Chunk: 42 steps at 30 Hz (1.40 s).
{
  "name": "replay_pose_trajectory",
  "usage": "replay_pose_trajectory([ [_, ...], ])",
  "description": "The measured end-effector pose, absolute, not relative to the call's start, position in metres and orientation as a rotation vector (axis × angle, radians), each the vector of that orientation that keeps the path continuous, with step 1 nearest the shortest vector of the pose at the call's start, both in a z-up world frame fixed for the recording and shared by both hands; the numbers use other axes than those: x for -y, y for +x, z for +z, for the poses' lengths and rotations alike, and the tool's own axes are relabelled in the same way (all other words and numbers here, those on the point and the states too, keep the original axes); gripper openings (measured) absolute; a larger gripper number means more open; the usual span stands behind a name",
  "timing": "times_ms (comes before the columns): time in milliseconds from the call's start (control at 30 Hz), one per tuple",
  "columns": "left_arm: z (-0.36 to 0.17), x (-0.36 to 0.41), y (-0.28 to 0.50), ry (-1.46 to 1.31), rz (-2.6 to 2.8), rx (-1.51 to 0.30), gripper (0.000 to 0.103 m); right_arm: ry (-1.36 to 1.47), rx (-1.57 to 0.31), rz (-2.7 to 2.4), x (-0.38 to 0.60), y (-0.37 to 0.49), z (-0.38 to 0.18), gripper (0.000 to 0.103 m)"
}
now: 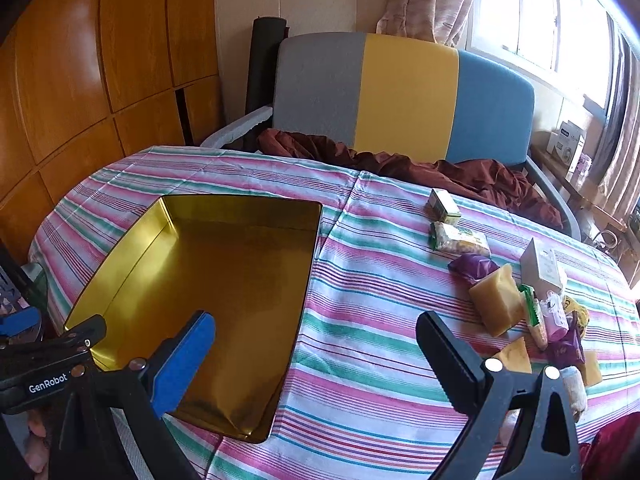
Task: Organize objects
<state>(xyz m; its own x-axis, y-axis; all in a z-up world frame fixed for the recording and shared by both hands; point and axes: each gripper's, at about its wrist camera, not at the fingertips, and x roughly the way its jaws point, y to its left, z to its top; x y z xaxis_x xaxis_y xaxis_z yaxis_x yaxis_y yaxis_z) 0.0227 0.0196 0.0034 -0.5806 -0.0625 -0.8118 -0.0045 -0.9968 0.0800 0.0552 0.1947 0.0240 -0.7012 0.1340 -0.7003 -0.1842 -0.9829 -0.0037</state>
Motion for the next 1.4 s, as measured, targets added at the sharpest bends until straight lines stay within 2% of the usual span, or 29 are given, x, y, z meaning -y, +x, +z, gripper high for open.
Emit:
replay_pose_trajectory([
  [300,0.005,-0.061,0.034,1.464,-2.86,0.181,0.103,-1.083,-0.08,2.699,-0.239,0.088,0.023,0.102],
  [567,-0.018,-0.104,0.055,1.744,-3.008,-0.003,0.103,-1.161,-0.093,2.551,-0.296,0.124,-0.002,0.09],
  [633,-0.021,-0.119,0.061,1.767,-3.016,0.045,0.103,-1.164,-0.134,2.52,-0.314,0.138,-0.008,0.089],
  [733,-0.023,-0.144,0.076,1.757,-3.05,0.203,0.103,-1.159,-0.196,2.491,-0.341,0.16,-0.014,0.081],
  [867,-0.021,-0.169,0.099,1.727,-3.129,0.37,0.103,-1.142,-0.267,2.413,-0.386,0.187,-0.023,0.08],
  [967,-0.019,-0.187,0.111,1.71,-3.185,0.461,0.103,-1.15,-0.315,2.332,-0.422,0.199,-0.029,0.075],
  [1200,-0.024,-0.213,0.129,1.833,-3.246,0.455,0.103,-1.271,-0.379,2.357,-0.463,0.196,-0.039,0.074],
  [1400,-0.025,-0.236,0.139,1.873,-3.282,0.475,0.103,-1.374,-0.429,2.351,-0.475,0.182,-0.064,0.064],
])
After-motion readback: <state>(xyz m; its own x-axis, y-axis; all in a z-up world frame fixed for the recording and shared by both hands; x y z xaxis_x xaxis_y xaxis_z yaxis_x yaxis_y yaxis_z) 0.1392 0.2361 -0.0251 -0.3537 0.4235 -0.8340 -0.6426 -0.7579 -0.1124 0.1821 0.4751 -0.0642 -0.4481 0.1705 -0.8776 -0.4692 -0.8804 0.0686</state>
